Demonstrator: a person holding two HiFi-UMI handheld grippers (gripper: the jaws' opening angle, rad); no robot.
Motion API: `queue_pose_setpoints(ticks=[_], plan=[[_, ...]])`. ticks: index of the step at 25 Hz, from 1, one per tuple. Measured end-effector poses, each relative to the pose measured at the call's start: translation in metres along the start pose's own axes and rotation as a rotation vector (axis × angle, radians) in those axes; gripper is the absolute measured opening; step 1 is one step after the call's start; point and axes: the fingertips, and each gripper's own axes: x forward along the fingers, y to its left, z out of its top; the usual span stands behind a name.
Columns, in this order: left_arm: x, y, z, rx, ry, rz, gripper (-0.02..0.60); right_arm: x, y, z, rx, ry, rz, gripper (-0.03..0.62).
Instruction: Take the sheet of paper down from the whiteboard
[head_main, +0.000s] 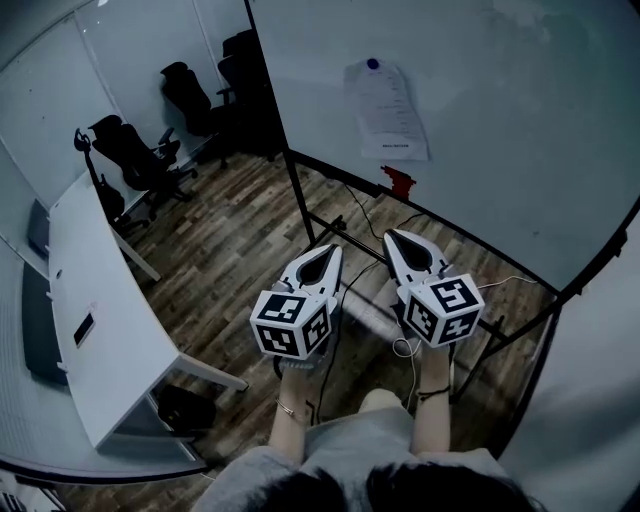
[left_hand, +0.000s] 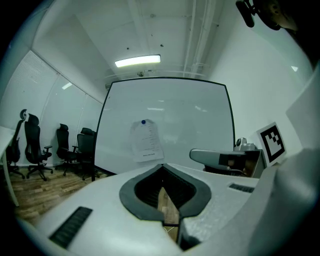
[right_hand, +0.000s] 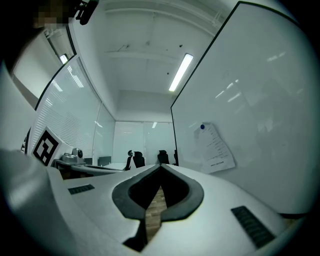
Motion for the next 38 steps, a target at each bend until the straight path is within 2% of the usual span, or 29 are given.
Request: queue_pose_setpoints(ticks=[9, 15, 25, 38], plan=[[0.039, 0.014, 0.011, 0.008, -0.021, -0.033, 0.006, 0.027, -0.029, 0.013, -0.043, -0.01, -0.028, 0.0], [0.07, 0.022, 0.02, -0.004, 0.0, -0.041, 0.006, 0.054, -0.047, 0.015, -0.028, 0.014, -0.005, 0.0], [0.112, 0.048, 0.029, -0.009, 0.018, -0.002, 0.006, 0.093, -0.081, 0.017, -0.007, 0.03, 0.025, 0.0], [0.197, 0.062, 0.037, -0.02, 0.01, -0.014, 0.006, 0.144, -0.129, 0.02, -0.048, 0.049, 0.073, 0.0]])
